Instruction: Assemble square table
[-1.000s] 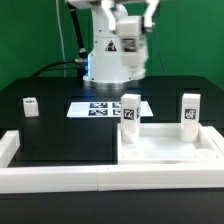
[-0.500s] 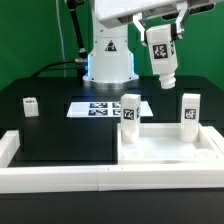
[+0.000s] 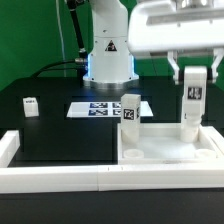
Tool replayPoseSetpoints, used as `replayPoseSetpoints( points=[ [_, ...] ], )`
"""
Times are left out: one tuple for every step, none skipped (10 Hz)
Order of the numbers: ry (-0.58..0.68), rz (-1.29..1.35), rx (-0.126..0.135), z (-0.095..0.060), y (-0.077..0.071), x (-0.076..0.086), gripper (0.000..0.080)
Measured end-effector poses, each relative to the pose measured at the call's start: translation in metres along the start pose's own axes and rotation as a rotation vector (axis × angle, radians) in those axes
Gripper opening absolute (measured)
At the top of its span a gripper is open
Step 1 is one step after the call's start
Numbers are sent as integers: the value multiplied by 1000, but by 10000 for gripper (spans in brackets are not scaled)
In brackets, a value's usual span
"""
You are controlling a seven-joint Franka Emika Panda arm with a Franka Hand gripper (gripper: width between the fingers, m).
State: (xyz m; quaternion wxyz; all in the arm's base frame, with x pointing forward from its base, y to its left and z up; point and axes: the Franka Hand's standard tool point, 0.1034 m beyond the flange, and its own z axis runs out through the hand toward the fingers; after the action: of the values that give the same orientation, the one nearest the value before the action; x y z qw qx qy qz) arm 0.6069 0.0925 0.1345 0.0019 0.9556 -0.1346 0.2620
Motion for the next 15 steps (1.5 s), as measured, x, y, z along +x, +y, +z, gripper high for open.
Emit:
replayPoseSetpoints(
  points=[
    [2, 4, 3, -2, 0, 2, 291],
    [-2, 1, 0, 1, 1, -1, 291],
    [-2, -6, 0, 1, 0, -1, 291],
    [23, -15, 11, 2, -7, -4, 291],
    [28, -38, 8, 11, -23, -16, 291],
    [38, -55, -8, 19, -27, -16, 291],
    [45, -66, -13, 22, -24, -14, 291],
    [45, -65, -12, 22, -25, -15, 291],
    [43, -70, -13, 24, -27, -17, 291],
    [41, -79, -19, 27, -24, -17, 291],
    [42, -81, -23, 28, -21, -16, 291],
    [42, -82, -23, 30, -22, -17, 291],
    [38, -85, -24, 32, -22, -19, 291],
    [37, -85, -24, 32, -21, -20, 291],
    [37, -86, -25, 33, -21, -20, 291]
  ],
)
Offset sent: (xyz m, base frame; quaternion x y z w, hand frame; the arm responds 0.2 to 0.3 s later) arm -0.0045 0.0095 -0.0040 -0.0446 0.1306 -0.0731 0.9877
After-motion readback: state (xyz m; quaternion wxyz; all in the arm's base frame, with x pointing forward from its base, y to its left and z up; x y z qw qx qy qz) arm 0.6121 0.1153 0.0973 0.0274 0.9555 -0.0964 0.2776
